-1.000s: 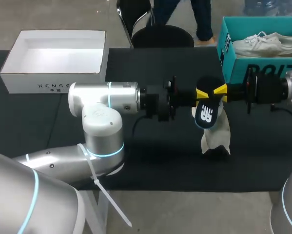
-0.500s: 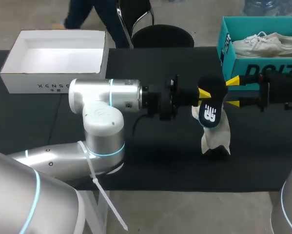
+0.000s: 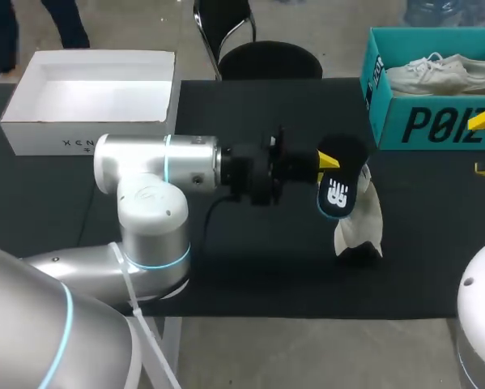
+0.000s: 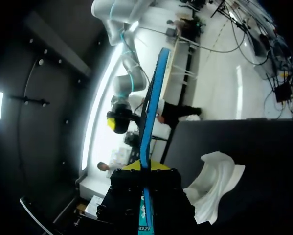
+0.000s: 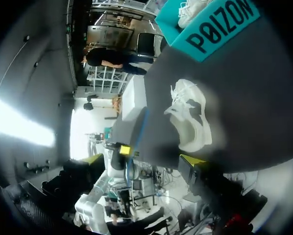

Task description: Take the shoe out of the shoebox, open the shoe tongue, remove and reinsert the insole, then place the shoe into the shoebox

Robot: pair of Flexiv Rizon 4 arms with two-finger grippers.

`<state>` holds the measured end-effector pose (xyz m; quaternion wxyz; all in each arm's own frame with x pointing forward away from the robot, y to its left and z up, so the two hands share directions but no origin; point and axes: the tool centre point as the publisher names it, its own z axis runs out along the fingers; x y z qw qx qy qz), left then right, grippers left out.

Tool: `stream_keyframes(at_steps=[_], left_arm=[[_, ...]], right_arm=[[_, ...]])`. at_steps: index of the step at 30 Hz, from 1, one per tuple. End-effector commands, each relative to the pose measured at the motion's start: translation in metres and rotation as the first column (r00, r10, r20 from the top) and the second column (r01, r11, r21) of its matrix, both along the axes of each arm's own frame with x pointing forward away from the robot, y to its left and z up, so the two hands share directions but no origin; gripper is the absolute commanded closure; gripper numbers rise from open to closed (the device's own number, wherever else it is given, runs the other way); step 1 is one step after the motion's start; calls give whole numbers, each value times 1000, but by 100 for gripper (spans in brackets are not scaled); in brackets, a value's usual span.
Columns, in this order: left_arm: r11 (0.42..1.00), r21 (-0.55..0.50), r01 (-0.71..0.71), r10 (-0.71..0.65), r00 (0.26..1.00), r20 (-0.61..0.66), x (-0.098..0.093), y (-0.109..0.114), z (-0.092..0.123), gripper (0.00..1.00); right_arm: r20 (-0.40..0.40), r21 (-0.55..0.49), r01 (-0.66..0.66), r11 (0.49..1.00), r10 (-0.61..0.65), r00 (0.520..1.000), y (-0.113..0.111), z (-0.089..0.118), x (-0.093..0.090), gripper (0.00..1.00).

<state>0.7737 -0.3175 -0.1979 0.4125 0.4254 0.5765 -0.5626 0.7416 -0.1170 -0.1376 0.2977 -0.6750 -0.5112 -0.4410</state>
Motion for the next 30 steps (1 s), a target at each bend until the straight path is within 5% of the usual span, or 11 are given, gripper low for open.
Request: stream_keyframes(at_steps=[1, 7, 10, 15, 21, 30], left_arm=[[1000, 16, -7, 7, 1000, 1, -7, 2, 6, 100], [1000, 25, 3, -3, 1000, -1, -15, -5, 15, 100], [1000, 12, 16, -16, 1000, -5, -19, -7, 18, 100], [999, 20, 35, -34, 999, -28, -29, -8, 18, 100], [998, 44, 47, -45, 998, -44, -37, -9, 16, 100], [997, 52, 53, -50, 997, -56, -44, -15, 13, 100]], right_arm=[[83, -190, 134, 973, -120, 989, -9, 21, -49, 0], [83, -190, 134, 973, -120, 989, -9, 21, -49, 0], [186, -238, 21, 971, 25, 982, -10, 15, -48, 0], [328, -352, -157, 923, 278, 903, -15, 3, -60, 0], [463, -382, -189, 905, 364, 808, -22, 8, -75, 0], [435, -418, -222, 881, 408, 802, -9, 0, -70, 0]])
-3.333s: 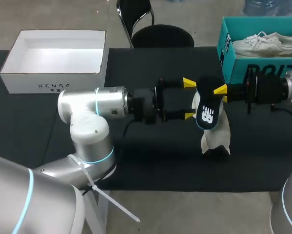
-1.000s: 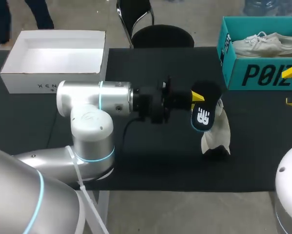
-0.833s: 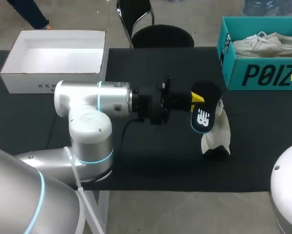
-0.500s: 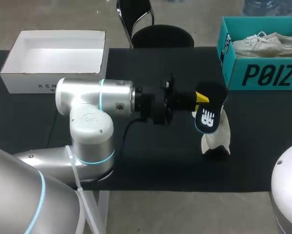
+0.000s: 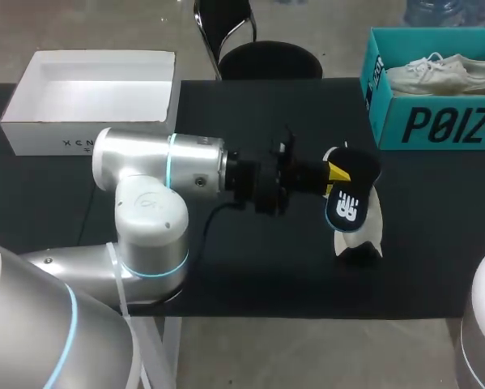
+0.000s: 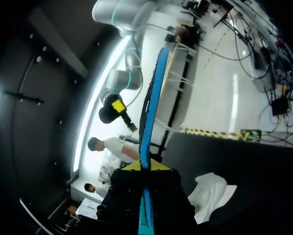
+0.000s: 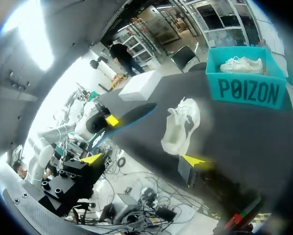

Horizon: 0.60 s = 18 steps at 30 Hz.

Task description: Take the shoe out of the shoebox, open the shoe tongue, remove and reinsert the insole, then place the shoe into the shoebox

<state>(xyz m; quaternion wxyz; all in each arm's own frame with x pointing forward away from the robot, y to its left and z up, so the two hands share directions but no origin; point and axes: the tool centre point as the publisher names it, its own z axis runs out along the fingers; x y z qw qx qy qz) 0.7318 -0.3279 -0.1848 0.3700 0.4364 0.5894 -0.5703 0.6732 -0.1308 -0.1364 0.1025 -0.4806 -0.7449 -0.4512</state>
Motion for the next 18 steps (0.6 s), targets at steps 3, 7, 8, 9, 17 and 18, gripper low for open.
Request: stream_keyframes(at_steps=[3, 7, 8, 9, 17, 18], left_arm=[[1000, 6, 0, 0, 1000, -3, -3, -6, 0, 100], [1000, 20, 6, -6, 1000, -6, -3, -7, 1, 100], [1000, 24, 9, -9, 1000, -8, -4, -8, 2, 100], [999, 31, 17, -17, 1000, -8, -4, -8, 2, 100], [996, 81, 39, -32, 996, -87, -17, -16, -16, 100], [995, 87, 42, -34, 994, -100, -20, -18, -20, 100]], right_arm=[[-18, -26, 34, 999, -35, 999, 4, -2, 0, 0], [-18, -26, 34, 999, -35, 999, 4, -2, 0, 0], [-18, -26, 34, 999, -35, 999, 4, -2, 0, 0], [-18, -26, 34, 999, -35, 999, 4, -2, 0, 0], [-18, -26, 34, 999, -35, 999, 4, -2, 0, 0], [-18, -26, 34, 999, -35, 999, 4, -2, 0, 0]])
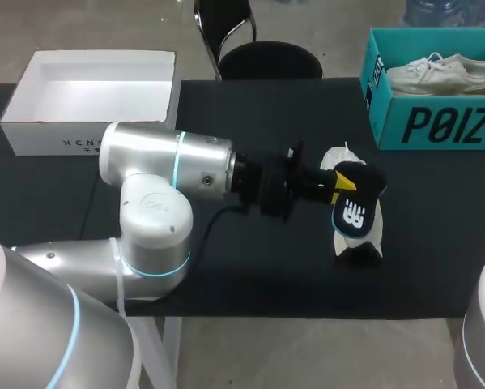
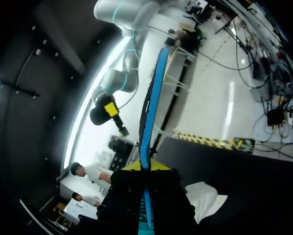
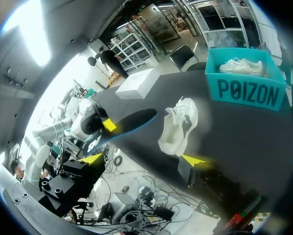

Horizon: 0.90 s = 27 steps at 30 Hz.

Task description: Take the shoe out of the shoebox, open the shoe tongue, remove and reinsert the insole, then place the shoe into the shoebox

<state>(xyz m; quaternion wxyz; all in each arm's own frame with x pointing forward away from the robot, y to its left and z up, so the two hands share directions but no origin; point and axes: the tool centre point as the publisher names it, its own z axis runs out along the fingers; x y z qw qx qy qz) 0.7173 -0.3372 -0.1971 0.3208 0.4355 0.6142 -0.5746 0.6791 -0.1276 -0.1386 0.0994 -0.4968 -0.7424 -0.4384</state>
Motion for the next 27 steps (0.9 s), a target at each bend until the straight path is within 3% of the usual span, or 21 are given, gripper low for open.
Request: stream_keyframes(at_steps=[1, 11, 18, 27], left_arm=[[1000, 30, 2, -1, 999, -40, -8, -10, -11, 100], [998, 53, 18, -8, 984, -176, -24, -42, -46, 100], [996, 87, 11, 8, 976, -218, -15, -60, -62, 100], [991, 130, -33, 63, 970, -236, 0, -55, -65, 100]], right_arm=[[5, -3, 8, 1000, -8, 1000, 1, 0, -6, 0], [5, -3, 8, 1000, -8, 1000, 1, 0, -6, 0], [5, -3, 8, 1000, -8, 1000, 1, 0, -6, 0], [5, -3, 8, 1000, -8, 1000, 1, 0, -6, 0]])
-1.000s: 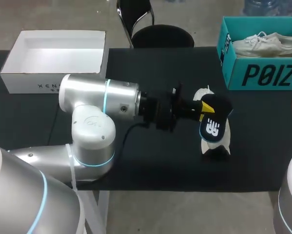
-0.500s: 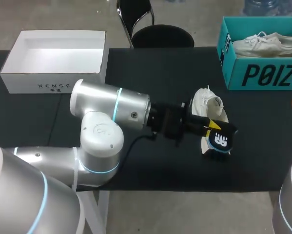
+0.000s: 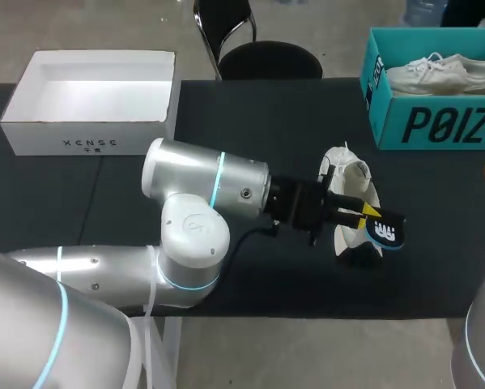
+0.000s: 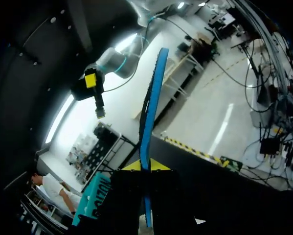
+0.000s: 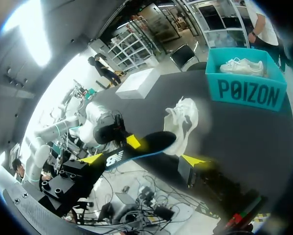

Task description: Take the shoe out of the shoebox, open the shoe tongue, remove and reinsert the insole, then place the shoe into the shoebox

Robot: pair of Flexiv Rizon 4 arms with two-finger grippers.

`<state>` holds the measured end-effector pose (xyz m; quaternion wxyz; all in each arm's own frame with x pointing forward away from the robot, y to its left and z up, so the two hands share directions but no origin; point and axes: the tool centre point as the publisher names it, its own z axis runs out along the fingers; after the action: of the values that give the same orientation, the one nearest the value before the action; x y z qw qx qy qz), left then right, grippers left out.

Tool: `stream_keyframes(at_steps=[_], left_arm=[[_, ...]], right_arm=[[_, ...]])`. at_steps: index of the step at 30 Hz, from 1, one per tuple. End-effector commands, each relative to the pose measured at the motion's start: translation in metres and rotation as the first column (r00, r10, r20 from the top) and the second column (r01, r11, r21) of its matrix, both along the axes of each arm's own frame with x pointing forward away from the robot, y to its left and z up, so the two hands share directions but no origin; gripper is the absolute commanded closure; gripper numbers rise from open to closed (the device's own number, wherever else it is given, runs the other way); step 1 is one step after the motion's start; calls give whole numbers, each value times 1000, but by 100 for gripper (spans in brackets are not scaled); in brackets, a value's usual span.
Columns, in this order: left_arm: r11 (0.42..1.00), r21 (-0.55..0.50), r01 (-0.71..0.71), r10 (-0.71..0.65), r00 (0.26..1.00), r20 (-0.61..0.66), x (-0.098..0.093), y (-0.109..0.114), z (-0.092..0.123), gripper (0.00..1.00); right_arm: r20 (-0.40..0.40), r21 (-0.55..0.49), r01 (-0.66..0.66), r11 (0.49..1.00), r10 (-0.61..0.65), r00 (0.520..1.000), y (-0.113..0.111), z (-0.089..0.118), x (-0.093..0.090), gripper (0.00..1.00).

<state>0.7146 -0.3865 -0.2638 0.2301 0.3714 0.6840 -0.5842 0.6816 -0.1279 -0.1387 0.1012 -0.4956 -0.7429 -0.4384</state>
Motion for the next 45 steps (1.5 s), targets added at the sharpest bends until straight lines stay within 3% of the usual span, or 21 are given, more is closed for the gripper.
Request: stream_keyframes(at_steps=[1, 12, 21, 30, 45], left_arm=[[1000, 20, -22, 22, 1000, -2, 4, -4, 2, 100], [998, 36, -52, 51, 998, 31, 14, 7, 9, 100], [997, 64, -41, 38, 998, 43, 22, 9, -8, 100], [995, 89, -46, 43, 998, 44, 38, 12, -39, 100], [995, 38, -89, 86, 993, 83, 66, 5, -74, 100]], right_arm=[[6, -5, 12, 1000, -12, 1000, 1, 1, -8, 0], [6, -5, 12, 1000, -12, 1000, 1, 1, -8, 0], [6, -5, 12, 1000, -12, 1000, 1, 1, -8, 0], [6, -5, 12, 1000, -12, 1000, 1, 1, -8, 0], [6, -5, 12, 1000, -12, 1000, 1, 1, -8, 0]])
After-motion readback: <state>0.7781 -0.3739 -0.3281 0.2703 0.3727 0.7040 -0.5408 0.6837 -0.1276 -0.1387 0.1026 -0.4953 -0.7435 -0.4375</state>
